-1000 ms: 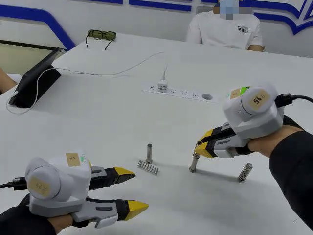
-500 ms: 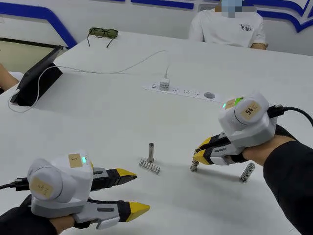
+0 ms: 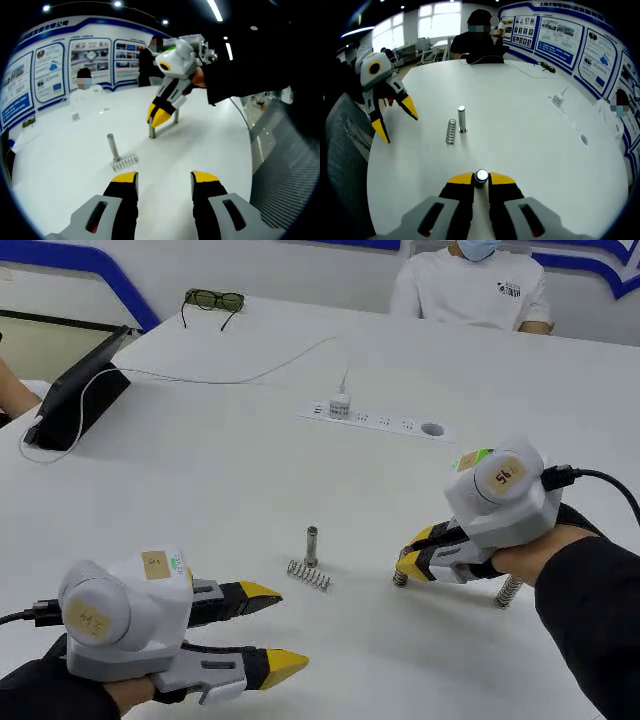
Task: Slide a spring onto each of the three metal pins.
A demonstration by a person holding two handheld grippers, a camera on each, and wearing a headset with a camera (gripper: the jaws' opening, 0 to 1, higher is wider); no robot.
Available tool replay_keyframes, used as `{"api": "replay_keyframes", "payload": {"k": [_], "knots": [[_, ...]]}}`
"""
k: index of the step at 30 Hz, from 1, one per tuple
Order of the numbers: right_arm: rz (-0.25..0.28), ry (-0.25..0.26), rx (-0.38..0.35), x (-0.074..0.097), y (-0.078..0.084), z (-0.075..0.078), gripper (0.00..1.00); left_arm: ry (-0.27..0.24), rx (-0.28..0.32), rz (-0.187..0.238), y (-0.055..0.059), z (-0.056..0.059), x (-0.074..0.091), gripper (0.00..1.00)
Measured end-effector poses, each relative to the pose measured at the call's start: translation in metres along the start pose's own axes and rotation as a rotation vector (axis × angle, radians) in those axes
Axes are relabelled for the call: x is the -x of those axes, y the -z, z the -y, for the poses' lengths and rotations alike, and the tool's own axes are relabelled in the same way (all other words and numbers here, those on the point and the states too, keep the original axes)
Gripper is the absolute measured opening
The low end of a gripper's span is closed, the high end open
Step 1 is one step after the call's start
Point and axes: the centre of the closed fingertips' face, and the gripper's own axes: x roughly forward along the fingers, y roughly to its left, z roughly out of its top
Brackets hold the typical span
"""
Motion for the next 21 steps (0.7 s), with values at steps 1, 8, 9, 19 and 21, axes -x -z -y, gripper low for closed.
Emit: {"api": "replay_keyframes", "payload": {"k": [1,8,9,19,21], "knots": [[0.0,0.0,0.001,0.0,0.0,0.0,0.12,0.0,0.0,-0.001,0.0,0.0,0.0,0.43],[0.001,0.006,0.006,0.0,-0.001,0.0,0.15,-0.002,-0.001,0.001,0.0,-0.001,0.0,0.43],[0.003,0.006,0.005,0.0,-0.001,0.0,0.16,-0.002,-0.002,0.001,-0.001,-0.001,0.0,0.43],[0.038,0.026,0.023,0.014,-0.013,-0.001,0.2,-0.001,-0.011,0.007,-0.005,-0.001,0.0,0.43],[0.05,0.029,0.032,0.017,-0.02,-0.002,0.2,-0.001,-0.012,0.01,-0.007,-0.001,0.0,0.43]]}}
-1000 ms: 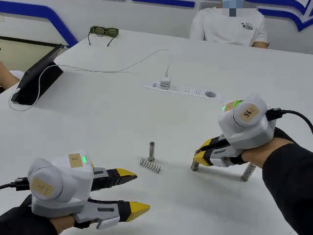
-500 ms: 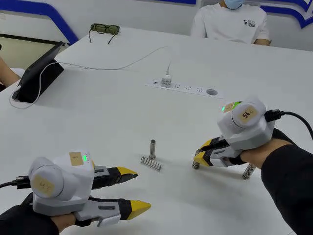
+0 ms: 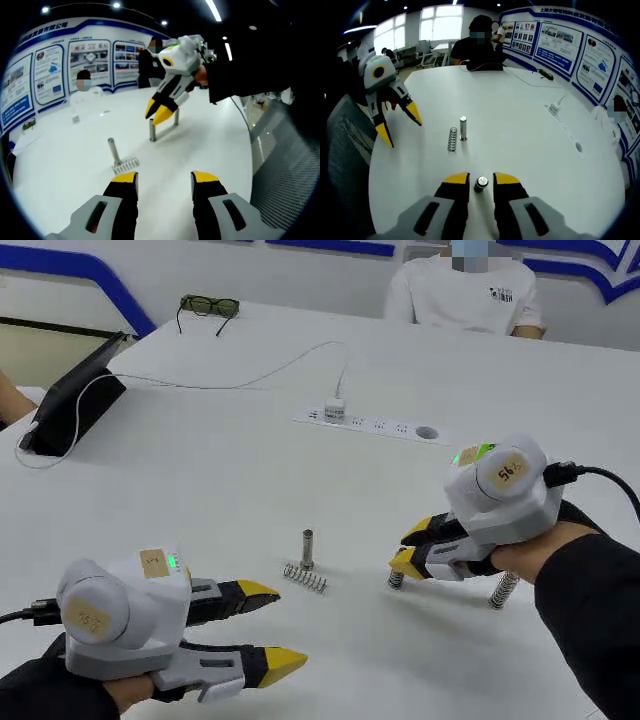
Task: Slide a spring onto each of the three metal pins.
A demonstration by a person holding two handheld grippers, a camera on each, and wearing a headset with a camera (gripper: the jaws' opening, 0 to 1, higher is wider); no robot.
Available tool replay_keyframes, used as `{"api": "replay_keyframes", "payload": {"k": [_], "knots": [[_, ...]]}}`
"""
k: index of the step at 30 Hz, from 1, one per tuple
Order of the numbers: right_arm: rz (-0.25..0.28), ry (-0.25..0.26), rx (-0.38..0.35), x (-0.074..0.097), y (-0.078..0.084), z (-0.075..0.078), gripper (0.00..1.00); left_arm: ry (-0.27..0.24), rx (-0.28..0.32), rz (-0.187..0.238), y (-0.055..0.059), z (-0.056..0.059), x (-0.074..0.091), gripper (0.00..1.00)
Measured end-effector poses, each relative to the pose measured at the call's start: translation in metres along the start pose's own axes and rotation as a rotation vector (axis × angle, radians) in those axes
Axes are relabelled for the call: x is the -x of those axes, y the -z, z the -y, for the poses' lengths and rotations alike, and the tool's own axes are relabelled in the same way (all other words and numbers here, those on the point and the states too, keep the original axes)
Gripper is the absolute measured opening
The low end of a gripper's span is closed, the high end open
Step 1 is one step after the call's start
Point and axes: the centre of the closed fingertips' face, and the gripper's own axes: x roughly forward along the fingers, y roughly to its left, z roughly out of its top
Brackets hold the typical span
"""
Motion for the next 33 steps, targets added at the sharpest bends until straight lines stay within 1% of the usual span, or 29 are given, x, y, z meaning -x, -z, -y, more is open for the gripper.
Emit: {"api": "replay_keyframes", "payload": {"k": [3,5,10,15,21,27,33], "knots": [[0.013,0.0,0.014,0.002,-0.009,-0.003,0.2,-0.001,-0.004,0.004,-0.002,0.0,0.0,0.43],[0.022,-0.007,0.023,0.002,-0.016,-0.007,0.2,-0.002,-0.006,0.005,-0.003,0.0,0.001,0.43],[0.034,-0.028,0.041,-0.01,-0.027,-0.023,0.2,-0.008,-0.01,0.009,-0.004,-0.002,0.003,0.43],[0.026,-0.056,0.044,-0.025,-0.028,-0.039,0.2,-0.012,-0.009,0.008,-0.003,-0.002,0.006,0.43],[0.022,-0.071,0.035,-0.043,-0.027,-0.05,0.19,-0.013,-0.003,0.003,0.0,-0.003,0.006,0.43],[0.012,-0.075,0.024,-0.06,-0.025,-0.056,0.19,-0.012,0.001,-0.002,0.001,-0.003,0.005,0.43],[-0.005,-0.076,0.01,-0.073,-0.022,-0.057,0.18,-0.016,0.011,-0.01,0.007,-0.006,0.007,0.43]]}}
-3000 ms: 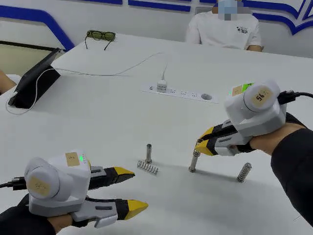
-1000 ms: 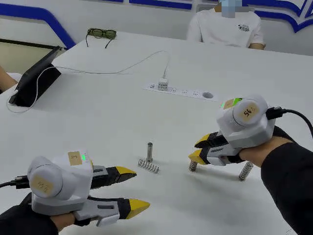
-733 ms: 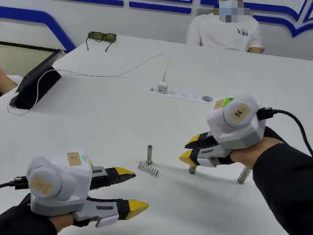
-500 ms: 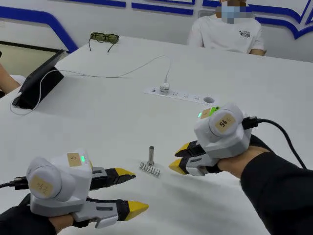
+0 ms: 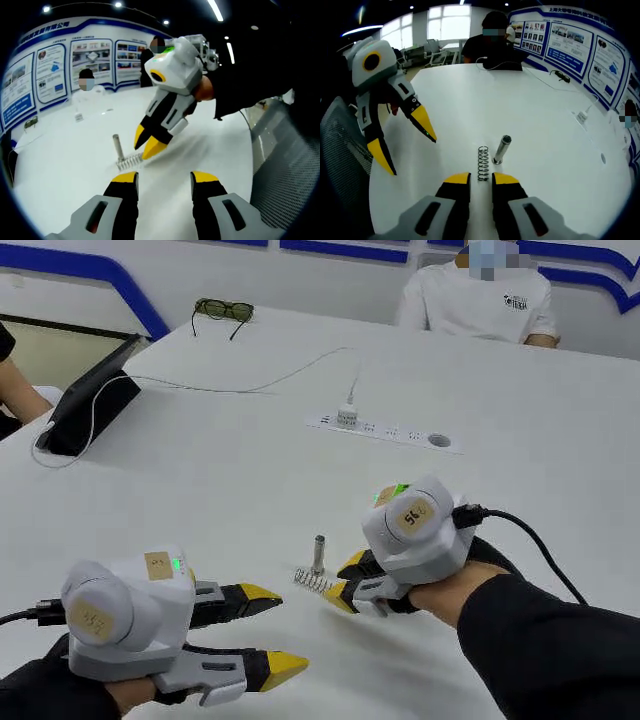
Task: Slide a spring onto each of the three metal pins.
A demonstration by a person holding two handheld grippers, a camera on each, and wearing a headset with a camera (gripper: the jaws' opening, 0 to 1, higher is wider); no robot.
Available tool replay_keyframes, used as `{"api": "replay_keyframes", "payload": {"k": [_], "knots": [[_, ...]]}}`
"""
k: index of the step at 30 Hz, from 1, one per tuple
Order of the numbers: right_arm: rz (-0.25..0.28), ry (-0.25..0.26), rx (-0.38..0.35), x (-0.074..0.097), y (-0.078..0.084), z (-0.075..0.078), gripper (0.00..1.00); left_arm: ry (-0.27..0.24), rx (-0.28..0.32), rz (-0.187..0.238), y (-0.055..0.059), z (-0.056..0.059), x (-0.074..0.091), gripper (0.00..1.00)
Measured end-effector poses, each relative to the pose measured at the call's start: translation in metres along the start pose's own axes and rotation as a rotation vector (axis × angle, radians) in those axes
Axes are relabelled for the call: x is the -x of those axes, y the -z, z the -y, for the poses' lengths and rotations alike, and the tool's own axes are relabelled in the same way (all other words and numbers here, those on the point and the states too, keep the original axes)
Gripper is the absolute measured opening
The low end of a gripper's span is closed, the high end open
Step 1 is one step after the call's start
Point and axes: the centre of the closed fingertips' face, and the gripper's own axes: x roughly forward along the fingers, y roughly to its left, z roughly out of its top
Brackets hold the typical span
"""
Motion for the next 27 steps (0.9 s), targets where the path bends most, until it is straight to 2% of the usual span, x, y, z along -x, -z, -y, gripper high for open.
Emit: {"api": "replay_keyframes", "payload": {"k": [12,20,27], "knots": [[-0.026,-0.017,-0.042,-0.013,0.01,0.0,0.16,-0.003,0.015,-0.009,0.005,-0.001,0.0,0.42],[-0.019,-0.021,-0.059,-0.013,0.01,0.001,0.12,-0.006,0.014,-0.01,0.005,-0.003,0.0,0.42],[-0.017,-0.023,-0.036,-0.006,0.009,-0.002,0.12,-0.01,0.009,-0.01,0.003,-0.003,0.001,0.42]]}}
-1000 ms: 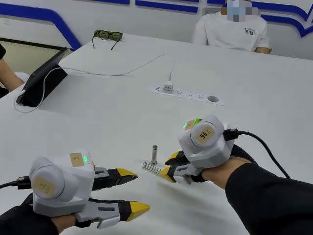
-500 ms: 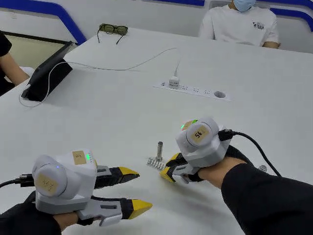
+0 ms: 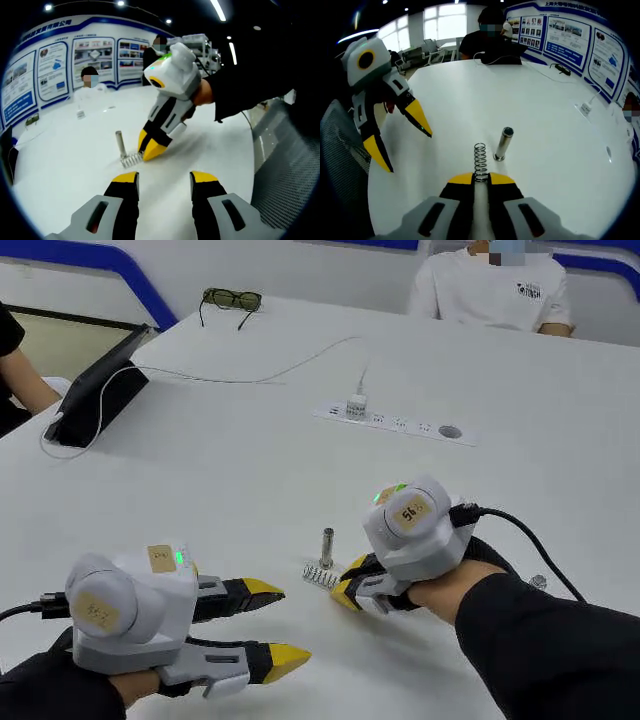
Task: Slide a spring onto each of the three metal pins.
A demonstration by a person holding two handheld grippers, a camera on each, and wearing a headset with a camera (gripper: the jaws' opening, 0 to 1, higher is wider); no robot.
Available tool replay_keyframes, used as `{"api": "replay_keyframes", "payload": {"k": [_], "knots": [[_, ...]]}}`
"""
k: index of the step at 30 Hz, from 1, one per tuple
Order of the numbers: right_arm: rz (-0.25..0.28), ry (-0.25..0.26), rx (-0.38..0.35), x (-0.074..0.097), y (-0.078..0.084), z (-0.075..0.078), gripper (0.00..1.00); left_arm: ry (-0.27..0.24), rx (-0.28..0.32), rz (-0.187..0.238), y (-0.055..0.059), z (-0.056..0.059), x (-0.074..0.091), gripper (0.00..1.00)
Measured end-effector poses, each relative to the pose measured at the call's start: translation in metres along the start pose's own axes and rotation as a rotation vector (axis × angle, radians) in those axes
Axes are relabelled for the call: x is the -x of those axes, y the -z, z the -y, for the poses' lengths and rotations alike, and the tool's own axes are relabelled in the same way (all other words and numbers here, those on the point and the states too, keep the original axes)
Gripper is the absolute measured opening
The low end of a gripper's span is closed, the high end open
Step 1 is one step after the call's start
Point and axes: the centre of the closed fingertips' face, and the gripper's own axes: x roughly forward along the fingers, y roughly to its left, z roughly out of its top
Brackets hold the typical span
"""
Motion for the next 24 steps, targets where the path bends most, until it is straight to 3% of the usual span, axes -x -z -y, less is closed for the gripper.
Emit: {"api": "replay_keyframes", "payload": {"k": [6,17,24], "knots": [[0.001,-0.006,0.02,0.01,-0.003,-0.004,0.11,-0.003,-0.011,0.001,-0.004,-0.001,0.0,0.41],[-0.009,-0.037,0.113,0.039,-0.004,-0.026,0.11,-0.001,-0.037,0.004,-0.012,0.001,-0.001,0.4],[-0.021,-0.099,0.189,0.056,-0.004,-0.048,0.11,0.001,-0.055,0.003,-0.016,0.003,-0.002,0.38]]}}
